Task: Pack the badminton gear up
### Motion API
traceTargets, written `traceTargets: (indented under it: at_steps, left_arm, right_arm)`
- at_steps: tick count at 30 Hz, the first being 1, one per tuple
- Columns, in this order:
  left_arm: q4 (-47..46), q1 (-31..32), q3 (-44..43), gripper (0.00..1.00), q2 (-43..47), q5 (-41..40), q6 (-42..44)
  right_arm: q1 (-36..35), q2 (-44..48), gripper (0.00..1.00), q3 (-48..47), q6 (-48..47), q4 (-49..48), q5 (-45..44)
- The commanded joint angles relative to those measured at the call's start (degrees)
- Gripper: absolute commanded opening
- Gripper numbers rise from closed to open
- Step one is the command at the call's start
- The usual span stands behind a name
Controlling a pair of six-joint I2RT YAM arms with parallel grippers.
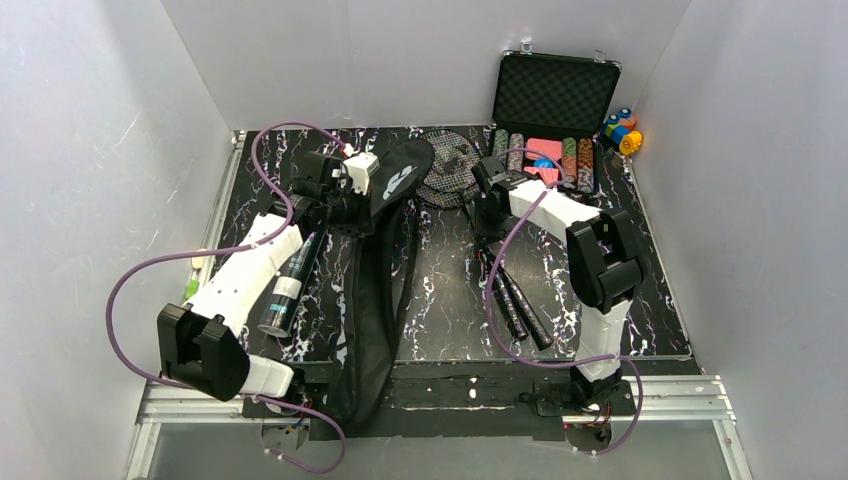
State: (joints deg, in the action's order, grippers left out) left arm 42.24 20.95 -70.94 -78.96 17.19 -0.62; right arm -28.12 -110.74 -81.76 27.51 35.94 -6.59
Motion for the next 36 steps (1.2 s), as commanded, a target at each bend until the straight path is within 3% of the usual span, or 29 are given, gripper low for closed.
traceTargets:
  at_steps: [1,15,28,36]
  left_arm:
    - [-2.24,-0.30,0.29,0.00,3.34,1.09,0.25]
    - [-4.05,-0.30,2.46,0.00,5.84,1.00,-0.56]
    - [-3.98,-0.36,3.20,0.00,7.32,-0.10,0.05]
    - [-4.09,-0.72,3.68,0.00,7.81,-0.35,0.14]
  right_arm:
    - [0.09,0.81,0.34,0.63,1.35,-1.35,1.89]
    - [-1.59,-1.57,0.33,0.57,2.23,-1.76,3.77]
    - [-1.15,1.42,0.37,-0.14,1.43,0.15,-2.80]
    - [-0.27,1.12,0.38,2.40,1.73,-1.29,-0.32]
